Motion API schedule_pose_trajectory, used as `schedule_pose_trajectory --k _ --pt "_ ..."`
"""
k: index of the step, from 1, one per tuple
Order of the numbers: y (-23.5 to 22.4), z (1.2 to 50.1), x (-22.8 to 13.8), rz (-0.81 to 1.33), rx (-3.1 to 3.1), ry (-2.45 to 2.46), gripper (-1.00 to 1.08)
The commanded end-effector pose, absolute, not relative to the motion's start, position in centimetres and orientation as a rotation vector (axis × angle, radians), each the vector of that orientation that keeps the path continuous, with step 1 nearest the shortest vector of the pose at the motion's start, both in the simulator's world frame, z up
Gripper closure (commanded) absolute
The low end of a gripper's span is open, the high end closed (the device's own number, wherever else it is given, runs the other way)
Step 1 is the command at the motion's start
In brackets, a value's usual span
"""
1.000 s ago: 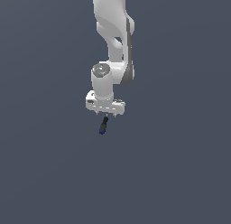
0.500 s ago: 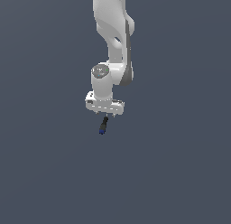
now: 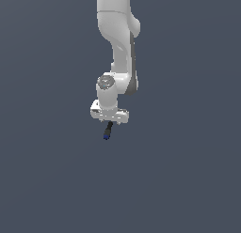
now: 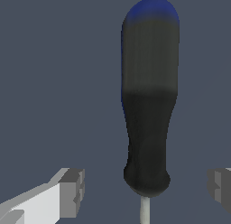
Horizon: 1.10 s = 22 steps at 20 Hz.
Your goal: Pick up the object and move it to a goal position.
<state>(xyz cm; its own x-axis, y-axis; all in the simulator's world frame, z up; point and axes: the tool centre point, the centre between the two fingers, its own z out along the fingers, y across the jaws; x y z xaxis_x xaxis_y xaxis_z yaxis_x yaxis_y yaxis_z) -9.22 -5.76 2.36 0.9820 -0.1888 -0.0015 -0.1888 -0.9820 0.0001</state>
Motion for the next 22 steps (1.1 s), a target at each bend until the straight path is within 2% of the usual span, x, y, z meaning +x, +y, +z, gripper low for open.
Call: schedule_pose_trajectory --k 1,4,5,22 --pt "-5.8 1.7 -9.2 0.000 -3.127 0.299 -0.92" --pt "-5.8 1.5 -9.2 0.000 -3.127 0.299 -0.92" --pt "-5.8 1.5 -9.2 0.000 -3.127 0.299 1.08" --pt "-6.0 3.0 -8.9 0.001 -3.127 0.299 1.08"
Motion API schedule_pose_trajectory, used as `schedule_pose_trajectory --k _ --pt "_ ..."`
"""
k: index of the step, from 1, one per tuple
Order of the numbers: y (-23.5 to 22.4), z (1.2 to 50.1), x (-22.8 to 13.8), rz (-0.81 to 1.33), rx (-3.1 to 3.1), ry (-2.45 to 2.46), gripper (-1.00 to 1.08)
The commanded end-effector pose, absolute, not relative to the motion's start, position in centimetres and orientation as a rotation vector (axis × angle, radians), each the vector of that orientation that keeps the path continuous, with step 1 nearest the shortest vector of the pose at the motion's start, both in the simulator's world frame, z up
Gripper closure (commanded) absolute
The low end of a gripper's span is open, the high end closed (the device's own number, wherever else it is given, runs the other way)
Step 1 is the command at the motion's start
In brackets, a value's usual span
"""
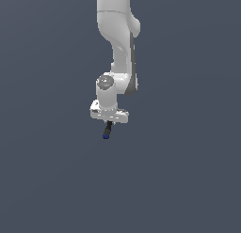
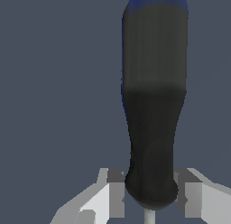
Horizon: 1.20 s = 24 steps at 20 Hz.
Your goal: Pick up the object and move it to a goal position.
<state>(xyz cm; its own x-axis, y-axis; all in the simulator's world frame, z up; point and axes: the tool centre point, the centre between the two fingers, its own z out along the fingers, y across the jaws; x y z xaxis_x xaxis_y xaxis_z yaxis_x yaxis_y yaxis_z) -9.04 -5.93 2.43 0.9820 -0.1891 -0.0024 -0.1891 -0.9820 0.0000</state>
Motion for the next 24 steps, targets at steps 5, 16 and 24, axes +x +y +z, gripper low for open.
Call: schedule_pose_trajectory --k 5,16,24 --pt "-6.5 5.7 -8.3 0.001 -3.127 0.299 1.08" --pt "-7.6 11.4 -6.8 0.000 -3.127 0.299 1.08" --pt "-7.7 11.8 -6.6 0.000 -3.127 0.299 1.08"
